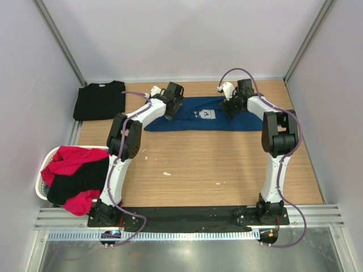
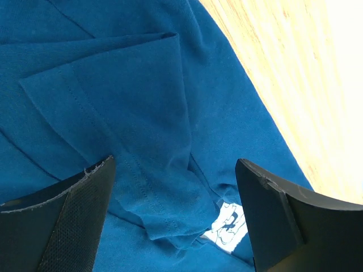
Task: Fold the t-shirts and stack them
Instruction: Fold the tshirt
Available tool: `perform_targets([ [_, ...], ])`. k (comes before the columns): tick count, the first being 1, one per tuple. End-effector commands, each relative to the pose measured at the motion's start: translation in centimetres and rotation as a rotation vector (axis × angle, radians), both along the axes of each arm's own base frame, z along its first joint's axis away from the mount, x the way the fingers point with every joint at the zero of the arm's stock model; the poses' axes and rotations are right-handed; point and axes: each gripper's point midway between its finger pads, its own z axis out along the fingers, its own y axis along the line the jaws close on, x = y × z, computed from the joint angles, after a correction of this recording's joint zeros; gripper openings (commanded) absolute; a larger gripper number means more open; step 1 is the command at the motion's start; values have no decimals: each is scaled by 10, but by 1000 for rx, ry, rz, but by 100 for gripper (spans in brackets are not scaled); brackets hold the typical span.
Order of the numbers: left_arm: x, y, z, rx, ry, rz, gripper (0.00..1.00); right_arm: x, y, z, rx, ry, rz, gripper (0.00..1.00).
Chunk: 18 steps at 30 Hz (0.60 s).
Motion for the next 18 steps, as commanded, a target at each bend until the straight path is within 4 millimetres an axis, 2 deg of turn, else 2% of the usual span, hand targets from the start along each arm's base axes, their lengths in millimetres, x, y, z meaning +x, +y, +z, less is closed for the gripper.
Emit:
perform_targets([
  [1, 6, 13, 5, 33, -10, 50, 87, -13, -6, -20, -67, 23, 16, 94],
  [4, 9, 20, 2, 47, -4, 51, 87, -21, -10, -25, -88, 34, 4, 94],
  [7, 17, 24, -1, 72, -4, 18, 87, -43, -1, -32, -84, 68, 23, 94],
  [9, 27, 27, 1, 91, -10, -11, 87, -53, 10, -29, -76, 78, 39, 94],
  [11, 28, 28, -18, 100, 21, -30, 87, -72, 22, -36, -71, 113, 56, 93],
  [12, 31, 29, -20, 88, 24, -26, 86, -77, 26, -28, -64, 101, 63, 93],
  [14, 31, 27, -33, 83, 45, -34, 86, -97, 33, -31, -63, 135, 67, 94],
  [15, 33, 26, -33, 83, 42, -38, 86, -104, 42, -23, -57, 130, 76, 94],
  [17, 34, 24, -40, 83, 53, -54, 86, -123, 48, -22, -49, 169, 63, 94],
  [18, 38, 24, -38, 77, 46, -58, 86, -130, 59, -14, -42, 163, 79, 94],
])
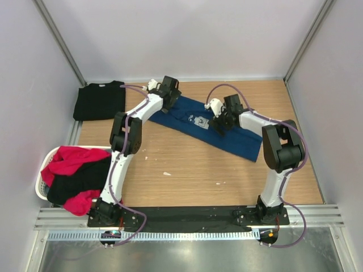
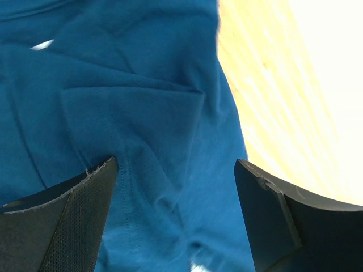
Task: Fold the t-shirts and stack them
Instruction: Fold the tshirt
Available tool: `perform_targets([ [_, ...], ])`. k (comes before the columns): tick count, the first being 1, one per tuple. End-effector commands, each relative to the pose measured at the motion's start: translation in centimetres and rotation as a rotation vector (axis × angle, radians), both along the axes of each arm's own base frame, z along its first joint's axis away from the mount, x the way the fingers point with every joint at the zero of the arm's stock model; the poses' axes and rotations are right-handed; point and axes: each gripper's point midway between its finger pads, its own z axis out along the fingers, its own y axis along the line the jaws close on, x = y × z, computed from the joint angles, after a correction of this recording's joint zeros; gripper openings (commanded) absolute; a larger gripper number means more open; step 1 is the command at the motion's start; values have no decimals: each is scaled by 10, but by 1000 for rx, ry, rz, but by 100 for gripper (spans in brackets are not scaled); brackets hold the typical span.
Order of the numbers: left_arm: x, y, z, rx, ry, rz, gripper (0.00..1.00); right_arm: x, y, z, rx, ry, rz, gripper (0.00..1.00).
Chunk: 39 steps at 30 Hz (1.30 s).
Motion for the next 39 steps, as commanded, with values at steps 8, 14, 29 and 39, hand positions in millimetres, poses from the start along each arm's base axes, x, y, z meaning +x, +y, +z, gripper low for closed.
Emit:
perform_targets([
  [8, 19, -14, -51, -75, 60, -122, 82, -126, 51, -30, 100, 354, -57, 96],
  [14, 29, -31, -44, -144, 20, -170, 81, -149, 92, -25, 146, 359, -158, 99],
  [29, 39, -54, -55, -224, -3, -222, 80, -191, 166, -28, 140, 512, -356, 100],
  [39, 41, -57, -48, -218, -33, -316, 81, -204, 178, -16, 133, 588, -330, 99],
])
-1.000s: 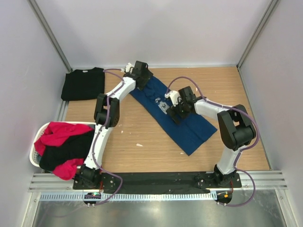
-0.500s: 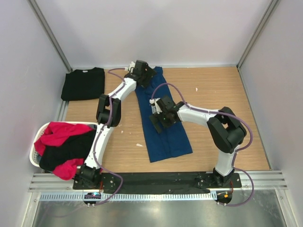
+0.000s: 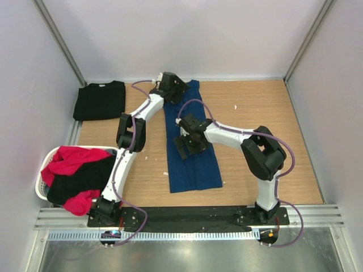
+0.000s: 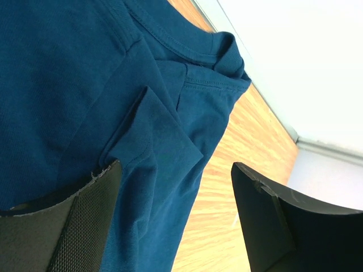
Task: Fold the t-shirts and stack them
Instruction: Fold the tshirt
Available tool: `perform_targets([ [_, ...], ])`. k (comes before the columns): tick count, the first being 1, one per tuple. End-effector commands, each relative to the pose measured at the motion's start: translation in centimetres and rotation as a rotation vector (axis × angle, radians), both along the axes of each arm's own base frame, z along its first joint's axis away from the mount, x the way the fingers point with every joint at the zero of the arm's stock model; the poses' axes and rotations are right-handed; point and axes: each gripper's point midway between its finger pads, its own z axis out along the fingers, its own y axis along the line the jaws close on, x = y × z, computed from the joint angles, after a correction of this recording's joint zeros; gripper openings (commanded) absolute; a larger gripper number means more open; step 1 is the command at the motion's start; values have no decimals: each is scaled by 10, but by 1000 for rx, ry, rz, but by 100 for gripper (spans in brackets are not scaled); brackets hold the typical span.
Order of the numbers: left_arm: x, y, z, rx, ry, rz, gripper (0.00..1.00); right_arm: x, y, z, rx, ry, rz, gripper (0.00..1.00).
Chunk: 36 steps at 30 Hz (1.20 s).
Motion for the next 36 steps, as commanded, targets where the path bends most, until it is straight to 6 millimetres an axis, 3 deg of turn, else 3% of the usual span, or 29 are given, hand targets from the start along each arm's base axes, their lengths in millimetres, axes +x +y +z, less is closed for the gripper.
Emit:
perform_targets([
  [1, -16, 8, -52, 73, 93, -77, 81, -34, -1, 2, -47, 146, 44, 98],
  [3, -20, 9, -45, 78, 79, -134, 82, -25, 4, 25, -33, 93, 64, 98],
  [4, -17, 9, -17, 74, 27, -151, 83, -19, 2, 35, -46, 61, 59, 99],
  [5, -14, 12, -2, 76, -12, -164, 84, -12, 3, 47, -41, 19, 67, 100],
  [6, -14, 14, 9, 105, -51, -191, 86, 2, 12, 76, 4, -52, 66, 100],
  [9, -7, 22, 87, 97, -199, -214, 89, 32, 15, 118, 17, -184, 32, 100],
  [10, -3, 24, 112, 94, -252, -222, 89, 49, 18, 146, 61, -238, 2, 100],
  [11, -1, 33, 143, 84, -305, -216, 90, 57, 19, 160, 86, -263, -14, 100],
  [12, -2, 35, 160, 68, -332, -233, 91, 75, 16, 186, 130, -312, -61, 100],
  [14, -6, 45, 207, 55, -414, -241, 93, 92, 9, 212, 185, -354, -112, 100],
  [15, -9, 47, 217, 55, -433, -251, 97, 101, 3, 226, 221, -380, -157, 100],
  [16, -16, 49, 228, 65, -452, -279, 97, 122, -15, 242, 259, -421, -243, 100],
  [17, -22, 55, 224, 80, -422, -284, 97, 133, -30, 253, 289, -440, -313, 100],
  [18, -32, 59, 241, 93, -437, -290, 97, 143, -39, 261, 353, -433, -394, 100],
  [19, -41, 61, 237, 118, -413, -309, 97, 160, -67, 264, 368, -442, -469, 100],
  [20, -50, 63, 214, 130, -351, -321, 97, 165, -76, 265, 382, -444, -497, 100],
  [21, -62, 66, 228, 130, -362, -323, 97, 172, -85, 261, 388, -455, -522, 100],
  [23, -78, 67, 211, 145, -314, -337, 95, 183, -102, 256, 371, -490, -557, 100],
  [24, -88, 70, 181, 156, -241, -341, 94, 190, -106, 249, 356, -521, -568, 100],
  [26, -101, 73, 175, 148, -207, -336, 90, 199, -103, 241, 353, -540, -546, 100],
  [27, -109, 75, 152, 153, -154, -343, 89, 211, -99, 231, 354, -537, -548, 100],
  [30, -125, 77, 137, 153, -107, -356, 83, 224, -82, 212, 377, -491, -539, 100],
  [31, -133, 79, 120, 156, -65, -363, 81, 235, -76, 196, 358, -459, -537, 100],
  [33, -147, 78, 112, 146, -29, -380, 75, 239, -66, 189, 343, -424, -512, 97],
  [34, -160, 75, 96, 147, 13, -402, 73, 242, -62, 165, 310, -383, -507, 97],
  [36, -181, 71, 88, 149, 56, -436, 73, 232, -55, 146, 310, -300, -468, 97],
])
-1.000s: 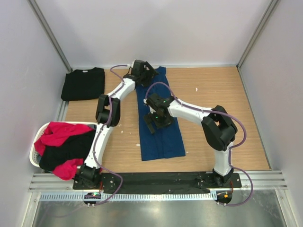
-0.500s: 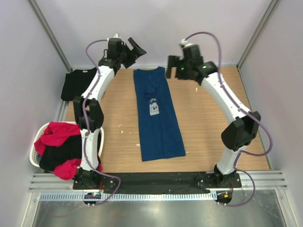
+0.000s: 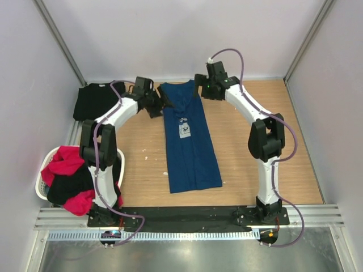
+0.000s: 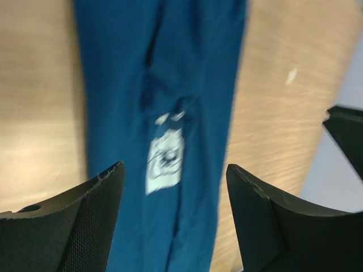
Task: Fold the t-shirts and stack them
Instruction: Fold the tshirt
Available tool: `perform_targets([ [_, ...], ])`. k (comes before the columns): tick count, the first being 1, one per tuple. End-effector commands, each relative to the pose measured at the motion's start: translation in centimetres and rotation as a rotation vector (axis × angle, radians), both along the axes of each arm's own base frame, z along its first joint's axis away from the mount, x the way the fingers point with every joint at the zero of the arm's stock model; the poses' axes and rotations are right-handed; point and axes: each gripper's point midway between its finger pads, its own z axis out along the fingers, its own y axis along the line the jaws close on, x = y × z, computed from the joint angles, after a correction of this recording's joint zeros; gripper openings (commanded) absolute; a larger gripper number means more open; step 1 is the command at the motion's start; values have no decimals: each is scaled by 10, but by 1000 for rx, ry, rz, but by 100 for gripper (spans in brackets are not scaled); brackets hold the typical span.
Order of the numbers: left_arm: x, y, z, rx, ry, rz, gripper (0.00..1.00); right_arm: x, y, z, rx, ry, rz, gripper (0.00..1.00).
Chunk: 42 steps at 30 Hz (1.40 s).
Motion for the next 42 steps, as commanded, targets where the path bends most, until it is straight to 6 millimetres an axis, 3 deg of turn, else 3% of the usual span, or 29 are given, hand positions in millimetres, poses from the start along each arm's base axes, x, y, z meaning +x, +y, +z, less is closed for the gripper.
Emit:
perform_targets([
  [1, -43, -14, 0, 8, 56, -100, 74, -11, 7, -9, 15, 76, 53, 97],
  [2, -62, -12, -16, 34, 113, -108, 74, -18, 6, -6, 12, 81, 65, 97],
  [3, -74, -11, -10, 38, 113, -112, 76, -34, 4, -21, 7, 129, 98, 97],
  [4, -87, -11, -13, 48, 132, -116, 76, -44, 3, -23, 16, 148, 111, 97],
  [5, -111, -4, -35, 59, 213, -95, 76, -59, 3, -4, 62, 139, 141, 97],
  [6, -123, -1, -21, 44, 195, -82, 76, -84, -3, -27, 69, 220, 144, 95],
  [7, -137, 2, -28, 49, 217, -73, 75, -101, -2, -28, 101, 249, 151, 94],
  [8, -159, 8, -42, 49, 274, -42, 74, -120, -4, -16, 130, 249, 166, 93],
  [9, -172, 9, -32, 35, 251, -38, 73, -155, -5, -40, 161, 347, 196, 90],
  [11, -197, 6, -32, 34, 265, -16, 68, -189, -14, -53, 171, 421, 174, 89],
  [12, -219, 11, -49, 50, 316, -1, 68, -222, -25, -65, 164, 478, 164, 88],
  [13, -234, 6, -38, 32, 288, -13, 68, -238, -29, -70, 169, 510, 166, 87],
  [15, -261, 11, -53, 24, 347, 32, 68, -280, -38, -79, 191, 564, 166, 84],
  [17, -283, 10, -49, -6, 339, 43, 68, -302, -40, -80, 233, 588, 156, 84],
  [18, -288, 13, -51, -23, 351, 91, 68, -321, -45, -92, 235, 629, 146, 82],
  [19, -306, 18, -67, -3, 381, 96, 67, -330, -46, -87, 254, 611, 149, 81],
  [21, -315, 21, -65, -36, 358, 138, 67, -354, -54, -106, 253, 663, 117, 75],
  [22, -327, 22, -76, -34, 367, 127, 67, -360, -56, -109, 260, 658, 110, 74],
  [24, -336, 14, -79, -87, 381, 133, 65, -377, -60, -126, 270, 702, 72, 71],
  [27, -350, 3, -87, -79, 394, 92, 64, -388, -61, -134, 285, 735, 59, 67],
  [31, -352, -12, -94, -63, 396, 62, 62, -386, -62, -137, 277, 717, 63, 63],
  [32, -352, -13, -97, -59, 401, 60, 58, -385, -61, -139, 277, 719, 65, 61],
  [37, -351, -10, -111, -24, 422, 97, 52, -374, -61, -144, 266, 700, 53, 55],
  [42, -344, -13, -110, -25, 404, 100, 50, -371, -59, -146, 271, 692, 54, 49],
])
